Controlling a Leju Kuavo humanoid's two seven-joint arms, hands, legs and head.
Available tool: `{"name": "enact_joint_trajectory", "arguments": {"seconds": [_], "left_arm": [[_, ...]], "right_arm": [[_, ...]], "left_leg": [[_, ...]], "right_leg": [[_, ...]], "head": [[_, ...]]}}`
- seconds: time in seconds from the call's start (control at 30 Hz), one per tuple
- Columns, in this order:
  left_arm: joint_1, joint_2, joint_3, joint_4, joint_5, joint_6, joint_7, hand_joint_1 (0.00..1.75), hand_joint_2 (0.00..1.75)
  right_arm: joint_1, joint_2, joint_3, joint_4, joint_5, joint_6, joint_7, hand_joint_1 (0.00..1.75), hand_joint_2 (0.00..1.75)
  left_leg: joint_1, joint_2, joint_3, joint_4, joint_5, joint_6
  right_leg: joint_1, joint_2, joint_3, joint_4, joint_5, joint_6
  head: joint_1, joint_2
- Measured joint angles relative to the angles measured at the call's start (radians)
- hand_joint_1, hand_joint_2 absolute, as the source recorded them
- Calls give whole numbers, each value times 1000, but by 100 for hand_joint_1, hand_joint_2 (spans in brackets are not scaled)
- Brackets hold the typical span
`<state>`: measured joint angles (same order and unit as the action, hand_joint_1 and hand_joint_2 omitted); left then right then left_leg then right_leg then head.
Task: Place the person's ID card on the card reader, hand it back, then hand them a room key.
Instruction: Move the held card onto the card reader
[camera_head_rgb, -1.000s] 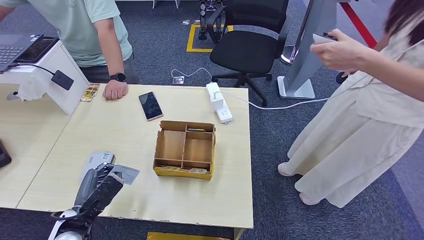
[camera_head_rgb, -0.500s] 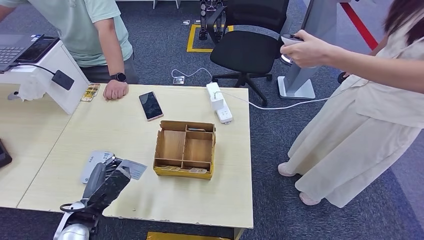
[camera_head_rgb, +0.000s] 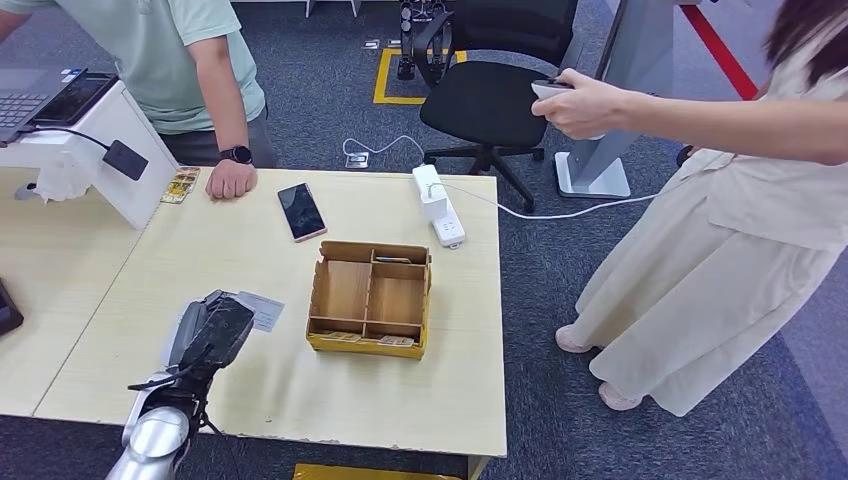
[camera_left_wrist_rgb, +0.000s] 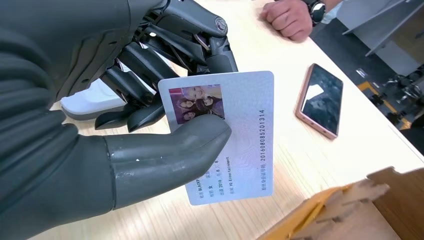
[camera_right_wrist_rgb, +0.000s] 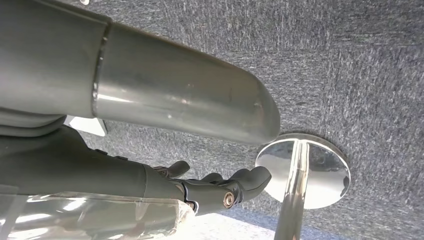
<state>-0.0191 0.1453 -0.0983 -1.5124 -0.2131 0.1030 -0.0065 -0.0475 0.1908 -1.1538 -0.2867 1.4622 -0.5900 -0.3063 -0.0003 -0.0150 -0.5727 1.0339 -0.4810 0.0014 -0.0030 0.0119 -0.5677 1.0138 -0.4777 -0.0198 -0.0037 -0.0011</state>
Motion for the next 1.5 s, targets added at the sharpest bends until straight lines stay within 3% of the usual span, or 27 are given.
{"name": "enact_joint_trajectory", "arguments": {"seconds": [0.6, 1.5], "left_arm": [[-109, -8, 50, 197, -52, 97, 18, 175, 175], [-47, 22, 209, 205, -34, 148, 61, 175, 175]], "right_arm": [[-5, 0, 7, 19, -9, 0, -1, 0, 0], [-5, 0, 9, 20, -35, 1, -2, 0, 0]], "left_leg": [[0, 0, 0, 0, 0, 0], [0, 0, -1, 0, 0, 0]], "right_leg": [[0, 0, 0, 0, 0, 0], [0, 0, 0, 0, 0, 0]], "head": [[0, 0], [0, 0]]}}
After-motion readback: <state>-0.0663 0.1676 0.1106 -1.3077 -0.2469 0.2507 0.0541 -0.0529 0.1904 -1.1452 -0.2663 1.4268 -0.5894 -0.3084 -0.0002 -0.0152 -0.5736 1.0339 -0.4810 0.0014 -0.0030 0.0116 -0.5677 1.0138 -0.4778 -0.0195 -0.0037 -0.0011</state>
